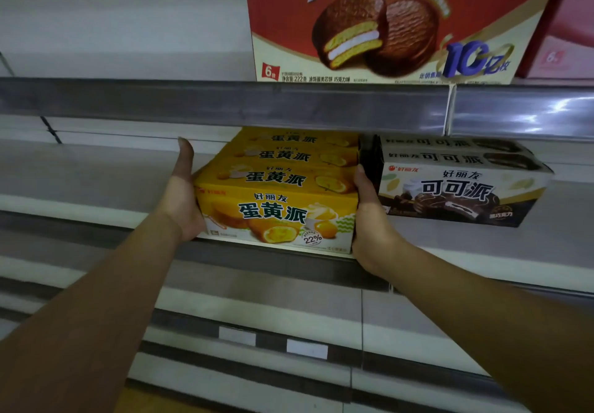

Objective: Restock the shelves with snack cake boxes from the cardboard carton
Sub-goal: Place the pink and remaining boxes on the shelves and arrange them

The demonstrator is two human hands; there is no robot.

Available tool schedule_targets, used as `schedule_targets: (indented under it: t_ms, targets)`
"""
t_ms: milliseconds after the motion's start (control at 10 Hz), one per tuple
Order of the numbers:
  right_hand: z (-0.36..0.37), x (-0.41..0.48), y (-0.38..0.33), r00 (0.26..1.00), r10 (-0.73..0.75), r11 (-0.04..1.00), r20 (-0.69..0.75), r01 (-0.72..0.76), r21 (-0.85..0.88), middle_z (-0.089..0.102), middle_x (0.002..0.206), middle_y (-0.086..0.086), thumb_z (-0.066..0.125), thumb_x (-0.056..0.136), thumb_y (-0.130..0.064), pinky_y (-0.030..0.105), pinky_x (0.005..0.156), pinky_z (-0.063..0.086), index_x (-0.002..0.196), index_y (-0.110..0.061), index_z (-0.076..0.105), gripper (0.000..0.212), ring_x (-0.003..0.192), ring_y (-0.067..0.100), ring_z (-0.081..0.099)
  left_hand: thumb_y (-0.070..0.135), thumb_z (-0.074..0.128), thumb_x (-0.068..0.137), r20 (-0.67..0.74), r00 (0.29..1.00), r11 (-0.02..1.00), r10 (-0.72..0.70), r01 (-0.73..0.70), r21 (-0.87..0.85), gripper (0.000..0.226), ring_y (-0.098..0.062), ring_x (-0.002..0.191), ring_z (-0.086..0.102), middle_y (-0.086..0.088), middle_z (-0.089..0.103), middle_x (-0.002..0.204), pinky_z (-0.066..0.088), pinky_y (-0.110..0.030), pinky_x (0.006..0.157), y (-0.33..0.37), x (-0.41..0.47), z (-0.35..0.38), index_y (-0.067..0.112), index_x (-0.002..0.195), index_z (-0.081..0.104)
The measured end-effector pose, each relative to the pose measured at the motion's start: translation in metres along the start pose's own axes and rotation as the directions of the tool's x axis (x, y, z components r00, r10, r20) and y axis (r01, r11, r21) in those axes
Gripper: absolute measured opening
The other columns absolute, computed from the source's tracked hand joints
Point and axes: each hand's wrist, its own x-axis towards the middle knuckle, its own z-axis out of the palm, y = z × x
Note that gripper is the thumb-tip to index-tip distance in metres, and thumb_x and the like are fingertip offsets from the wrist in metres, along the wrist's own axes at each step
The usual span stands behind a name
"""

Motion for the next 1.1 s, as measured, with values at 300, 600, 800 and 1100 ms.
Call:
schedule_targets:
  t_ms: [300,600,800,1100]
  targets:
    - [-0.001,-0.048,-0.019,0.979,-0.175,0.959,0.102,0.193,-0.208,0.043,0.145,-0.025,0.051,0.092,-0.058,0.031,0.109,0.031,0.155,-0.041,0.030,0.069,0.131,-0.001,0.042,0.074,0.024,0.097,-0.160,0.974,0.982,0.160,-0.140,0.128,0.082,-0.022,0.147,0.039,-0.004,0.039,0.161,0.027,-0.042,0.121,0.000,-0.050,0.018,0.024,0.162,0.022]
    - [0.002,-0.108,-0.036,0.924,-0.262,0.813,0.278,0.367,-0.452,0.012,0.134,-0.063,0.056,0.092,-0.066,0.006,0.109,0.021,0.139,-0.065,0.008,0.067,0.130,-0.032,0.018,0.081,0.041,0.078,-0.413,0.887,0.948,0.209,-0.079,0.309,0.093,-0.020,0.154,0.016,0.008,0.017,0.169,0.017,-0.050,0.120,-0.009,-0.126,0.040,0.042,0.160,0.021]
    - [0.002,-0.137,-0.046,0.925,-0.142,0.748,0.352,0.333,-0.574,-0.018,0.157,-0.035,0.049,0.092,-0.061,0.025,0.120,0.004,0.155,-0.049,-0.008,0.086,0.145,-0.013,-0.011,0.091,0.053,0.066,-0.452,0.852,0.944,0.265,-0.133,0.302,0.102,-0.015,0.151,0.025,0.017,0.028,0.163,0.021,-0.045,0.122,-0.022,-0.188,0.043,0.048,0.156,0.029]
    - [0.016,-0.171,-0.022,0.882,0.015,0.850,0.471,0.237,-0.470,-0.003,0.156,-0.042,0.056,0.080,-0.062,0.031,0.120,0.020,0.155,-0.056,0.006,0.090,0.145,-0.011,0.004,0.098,0.066,0.044,-0.613,0.767,0.982,0.188,-0.131,0.137,0.123,-0.016,0.146,0.036,0.017,0.041,0.156,0.026,-0.046,0.122,-0.044,-0.258,0.037,0.044,0.152,0.041]
